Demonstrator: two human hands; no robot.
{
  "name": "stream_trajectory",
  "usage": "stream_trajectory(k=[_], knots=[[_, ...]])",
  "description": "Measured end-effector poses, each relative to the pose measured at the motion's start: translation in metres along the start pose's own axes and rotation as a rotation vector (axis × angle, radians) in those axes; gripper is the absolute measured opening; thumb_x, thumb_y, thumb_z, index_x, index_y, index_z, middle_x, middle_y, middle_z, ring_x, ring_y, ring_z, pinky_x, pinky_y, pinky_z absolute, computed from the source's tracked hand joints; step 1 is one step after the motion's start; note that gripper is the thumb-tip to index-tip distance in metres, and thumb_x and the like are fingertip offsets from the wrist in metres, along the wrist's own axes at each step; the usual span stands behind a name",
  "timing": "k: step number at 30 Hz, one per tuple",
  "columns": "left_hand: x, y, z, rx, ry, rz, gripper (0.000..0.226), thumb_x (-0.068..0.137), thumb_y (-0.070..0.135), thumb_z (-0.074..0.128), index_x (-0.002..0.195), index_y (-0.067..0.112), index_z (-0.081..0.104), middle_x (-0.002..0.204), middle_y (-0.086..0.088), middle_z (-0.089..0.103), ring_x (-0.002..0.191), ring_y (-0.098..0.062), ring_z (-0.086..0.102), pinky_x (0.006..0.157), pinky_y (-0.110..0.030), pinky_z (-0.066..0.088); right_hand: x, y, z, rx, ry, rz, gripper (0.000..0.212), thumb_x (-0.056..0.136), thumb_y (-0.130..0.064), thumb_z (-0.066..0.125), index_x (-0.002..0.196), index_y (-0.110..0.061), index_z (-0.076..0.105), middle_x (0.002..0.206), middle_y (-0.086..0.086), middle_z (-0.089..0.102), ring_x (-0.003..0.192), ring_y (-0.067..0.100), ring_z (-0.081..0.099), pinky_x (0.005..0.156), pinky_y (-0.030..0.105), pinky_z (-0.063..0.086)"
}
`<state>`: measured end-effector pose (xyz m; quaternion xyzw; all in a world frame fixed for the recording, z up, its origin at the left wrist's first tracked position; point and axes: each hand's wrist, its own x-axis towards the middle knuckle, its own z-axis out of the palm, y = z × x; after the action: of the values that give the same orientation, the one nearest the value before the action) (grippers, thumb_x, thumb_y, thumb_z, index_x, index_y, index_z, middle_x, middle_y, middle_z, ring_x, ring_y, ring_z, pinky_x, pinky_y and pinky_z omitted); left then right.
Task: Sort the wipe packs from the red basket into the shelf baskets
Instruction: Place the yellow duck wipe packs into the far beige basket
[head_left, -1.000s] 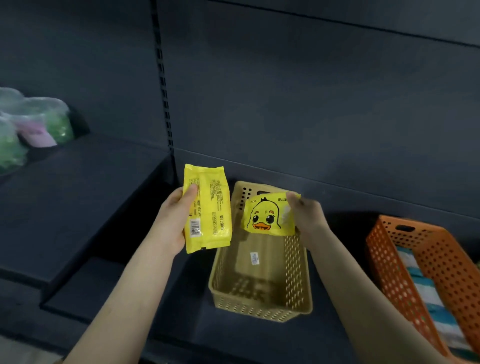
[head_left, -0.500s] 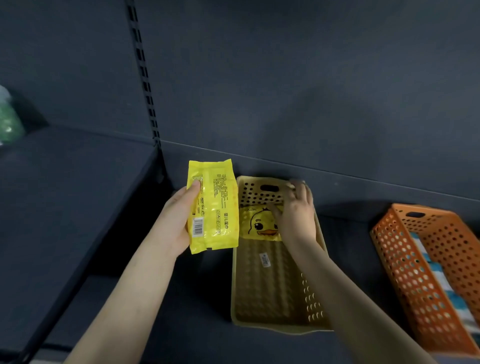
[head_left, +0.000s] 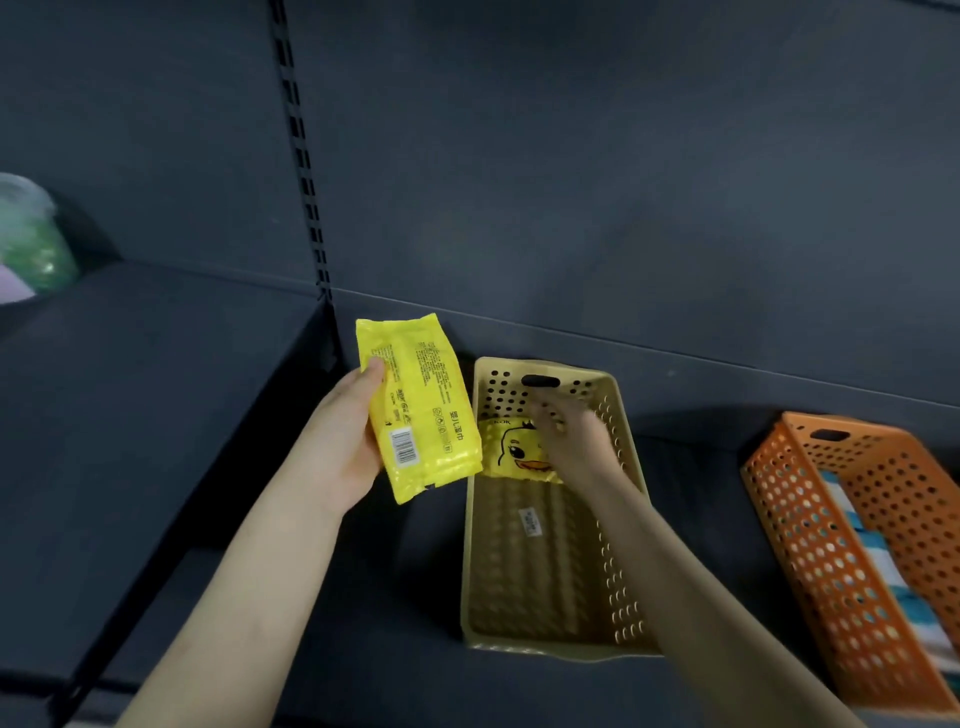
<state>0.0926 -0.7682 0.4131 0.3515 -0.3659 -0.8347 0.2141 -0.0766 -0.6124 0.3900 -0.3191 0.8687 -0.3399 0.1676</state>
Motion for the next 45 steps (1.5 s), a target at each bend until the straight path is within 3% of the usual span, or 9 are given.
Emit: stream_trajectory(k=[4,8,12,15,18,21,30,40,45], knots=[[-0.009,0.009,0.023,-0.03,-0.025,0.049,0.037,0.099,0.035,0.049,0.13,0.014,0.054,0.12,-0.009,0.069,0.107,-0.025,0.068,0.076,-0.043,0.056,-0.025,-0.043,-0.037,0.492,-0.064,-0.199,0.037,0.097,-0.045,0.044,0.126,-0.031,0.061,0.124,-0.017,0.063,0.118,0.001,0.055,0.101,0.033,0.047],[-0.024,0.007,0.068,0.131,-0.216,0.083,0.045,0.099,0.045,0.043,0.131,0.016,0.056,0.127,-0.006,0.065,0.116,-0.027,0.062,0.089,-0.044,0.055,-0.042,-0.057,-0.044,0.694,-0.23,-0.078,0.051,0.086,-0.065,0.046,0.129,-0.038,0.056,0.125,-0.014,0.063,0.117,0.007,0.058,0.1,0.036,0.048],[-0.028,0.009,0.084,0.237,-0.394,0.05,0.054,0.097,0.052,0.035,0.135,0.016,0.05,0.13,-0.005,0.062,0.116,-0.03,0.062,0.102,-0.045,0.047,-0.04,-0.032,-0.046,0.989,-0.15,0.164,0.03,0.09,-0.029,0.066,0.118,-0.023,0.059,0.116,0.005,0.068,0.104,0.024,0.067,0.088,0.047,0.055],[-0.018,0.01,0.075,0.264,-0.274,0.237,0.041,0.102,0.041,0.035,0.127,0.015,0.054,0.127,-0.003,0.064,0.112,-0.026,0.064,0.1,-0.044,0.048,-0.038,-0.01,-0.051,1.014,-0.198,0.186,0.032,0.093,-0.018,0.061,0.125,-0.016,0.055,0.121,0.015,0.066,0.108,0.037,0.064,0.086,0.052,0.054],[0.005,-0.002,0.06,0.438,-0.07,0.328,0.031,0.101,0.039,0.042,0.126,0.026,0.054,0.137,0.006,0.055,0.128,-0.017,0.051,0.109,-0.04,0.039,-0.035,0.001,-0.06,0.953,-0.305,0.168,0.04,0.094,-0.012,0.059,0.133,-0.014,0.049,0.126,0.017,0.063,0.113,0.039,0.062,0.095,0.058,0.048],[0.024,-0.026,0.049,0.58,-0.116,0.243,0.044,0.098,0.051,0.041,0.14,0.038,0.043,0.152,0.013,0.036,0.141,-0.012,0.032,0.117,-0.044,0.024,-0.032,0.002,-0.067,0.771,-0.379,0.195,0.042,0.092,-0.012,0.061,0.133,-0.015,0.048,0.124,0.014,0.065,0.11,0.032,0.065,0.096,0.052,0.05],[0.039,-0.041,0.056,0.852,-0.272,0.165,0.06,0.099,0.056,0.028,0.153,0.04,0.008,0.162,0.013,0.003,0.149,-0.014,0.007,0.118,-0.039,0.011,-0.011,-0.002,-0.052,-0.482,-0.765,-0.011,0.057,0.09,-0.033,0.063,0.142,-0.023,0.043,0.144,0.001,0.047,0.132,0.022,0.043,0.11,0.045,0.035],[0.052,-0.053,0.054,0.997,-0.251,0.26,0.054,0.105,0.034,0.025,0.154,0.035,0.002,0.163,0.007,0.004,0.148,-0.016,0.015,0.116,-0.03,0.017,-0.017,0.019,-0.019,-0.805,-0.559,-0.194,0.062,0.087,-0.035,0.067,0.144,-0.031,0.041,0.131,0.001,0.05,0.122,0.021,0.047,0.097,0.036,0.041],[0.055,-0.053,0.053,1.008,-0.237,0.257,0.054,0.106,0.033,0.026,0.154,0.037,0.002,0.162,0.008,0.007,0.147,-0.017,0.019,0.115,-0.034,0.02,-0.019,0.022,-0.011,-0.763,-0.362,-0.236,0.047,0.092,-0.017,0.058,0.137,-0.026,0.047,0.126,0.002,0.052,0.116,0.024,0.054,0.091,0.041,0.05]])
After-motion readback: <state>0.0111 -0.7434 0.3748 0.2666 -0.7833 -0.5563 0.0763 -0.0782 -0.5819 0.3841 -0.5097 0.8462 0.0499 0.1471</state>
